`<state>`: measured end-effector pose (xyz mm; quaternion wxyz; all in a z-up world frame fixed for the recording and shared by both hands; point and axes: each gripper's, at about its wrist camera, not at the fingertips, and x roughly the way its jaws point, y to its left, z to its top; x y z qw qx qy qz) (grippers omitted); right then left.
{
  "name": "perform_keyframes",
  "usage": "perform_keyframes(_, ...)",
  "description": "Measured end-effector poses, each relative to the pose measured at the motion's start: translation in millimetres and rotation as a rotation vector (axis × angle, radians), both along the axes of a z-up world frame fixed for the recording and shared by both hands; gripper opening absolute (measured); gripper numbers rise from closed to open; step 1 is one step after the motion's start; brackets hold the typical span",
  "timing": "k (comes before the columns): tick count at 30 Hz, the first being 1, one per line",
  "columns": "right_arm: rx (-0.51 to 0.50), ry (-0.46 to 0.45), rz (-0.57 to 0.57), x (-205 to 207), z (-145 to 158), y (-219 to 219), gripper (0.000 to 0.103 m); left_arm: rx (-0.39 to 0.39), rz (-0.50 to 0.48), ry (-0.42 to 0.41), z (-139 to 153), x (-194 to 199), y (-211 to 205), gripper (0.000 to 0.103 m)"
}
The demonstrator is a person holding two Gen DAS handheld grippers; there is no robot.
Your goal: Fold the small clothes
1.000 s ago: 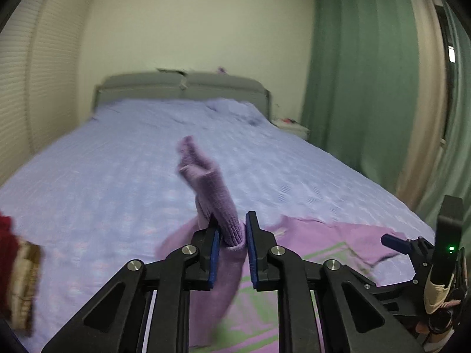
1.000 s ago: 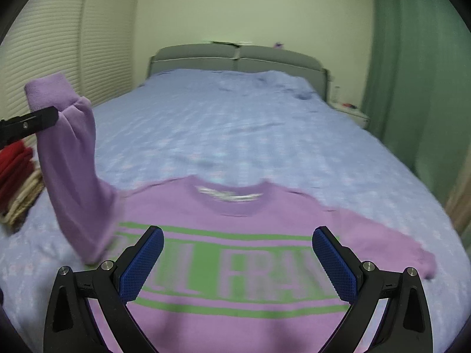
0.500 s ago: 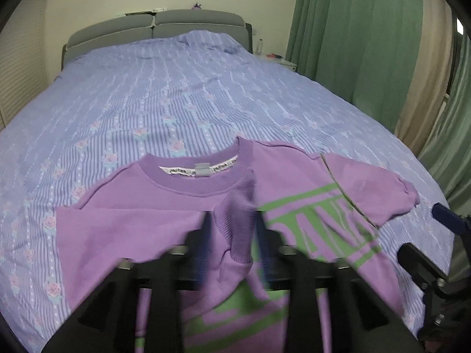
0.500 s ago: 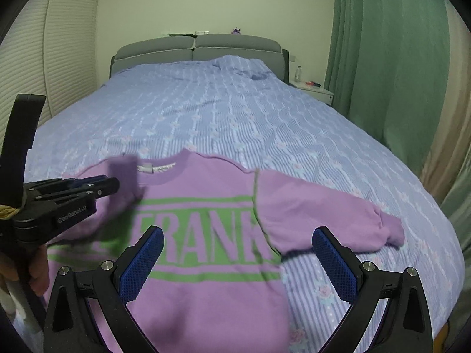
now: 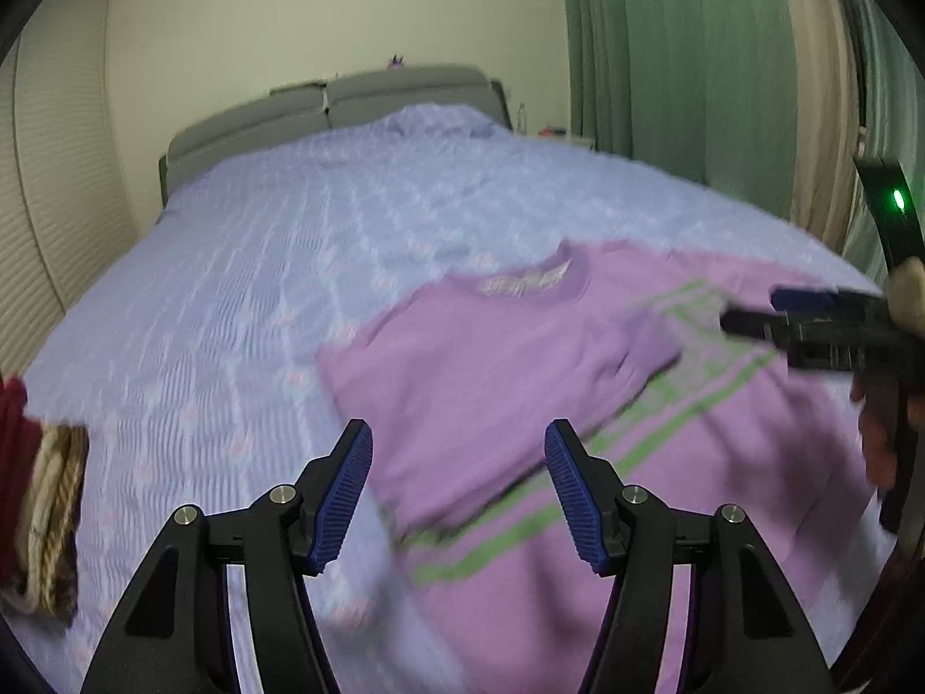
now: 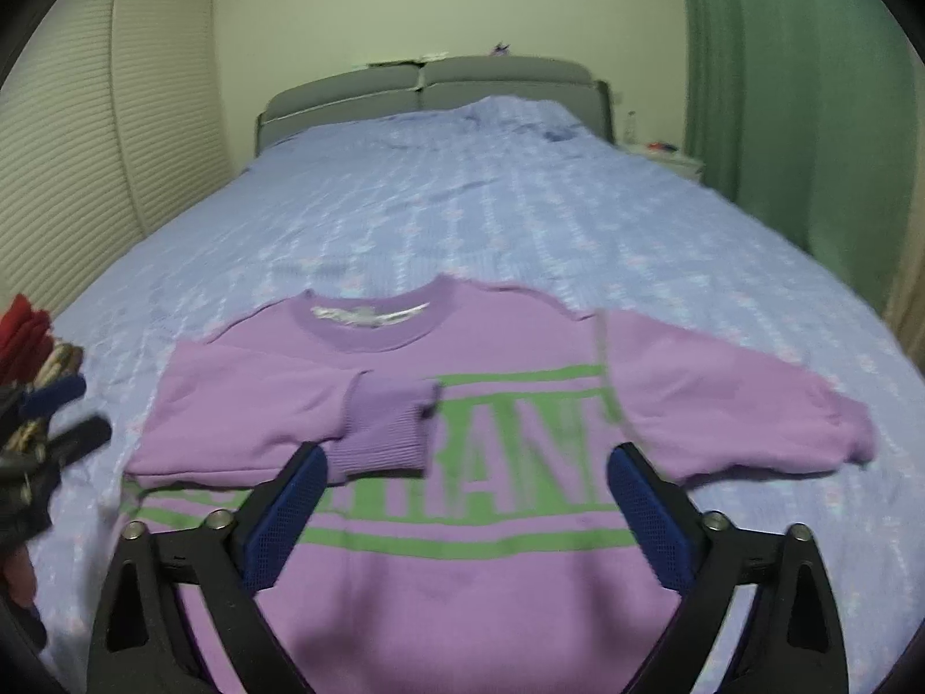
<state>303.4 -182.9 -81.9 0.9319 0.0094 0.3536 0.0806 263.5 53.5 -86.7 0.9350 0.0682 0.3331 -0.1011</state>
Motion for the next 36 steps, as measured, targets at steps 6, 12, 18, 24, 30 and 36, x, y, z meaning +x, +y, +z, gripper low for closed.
perform_keyframes(6, 0.069, 0.09, -0.003, 24.1, -26.8, 12.9, 0.073, -0.017, 0.006, 0.077, -34.1, 0.8, 13.3, 0.045)
perform_keyframes(12, 0.189, 0.166, -0.037, 39.1, -44.5, 9.3, 0.064, 0.001, 0.003, 0.104, -50.2, 14.1, 8.9, 0.034)
perform_keyframes(18, 0.206, 0.214, -0.032, 55.5, -57.6, 15.4, 0.033, -0.034, 0.043, 0.11, -51.8, 16.7, 18.0, 0.018)
perform_keyframes(24, 0.148, 0.13, -0.016, 37.7, -45.6, 16.6, 0.014, -0.034, 0.065, 0.109, -49.4, 14.1, 18.3, 0.013)
perform_keyframes(30, 0.063, 0.162, -0.009, 43.1, -55.1, 22.2, 0.016, 0.001, 0.083, 0.123, -48.3, 15.0, 12.3, 0.013)
perform_keyframes(36, 0.103, 0.076, -0.03, 9.9, -28.3, -1.0, 0.058, 0.025, 0.071, 0.047, -5.0, -3.2, -13.7, 0.046)
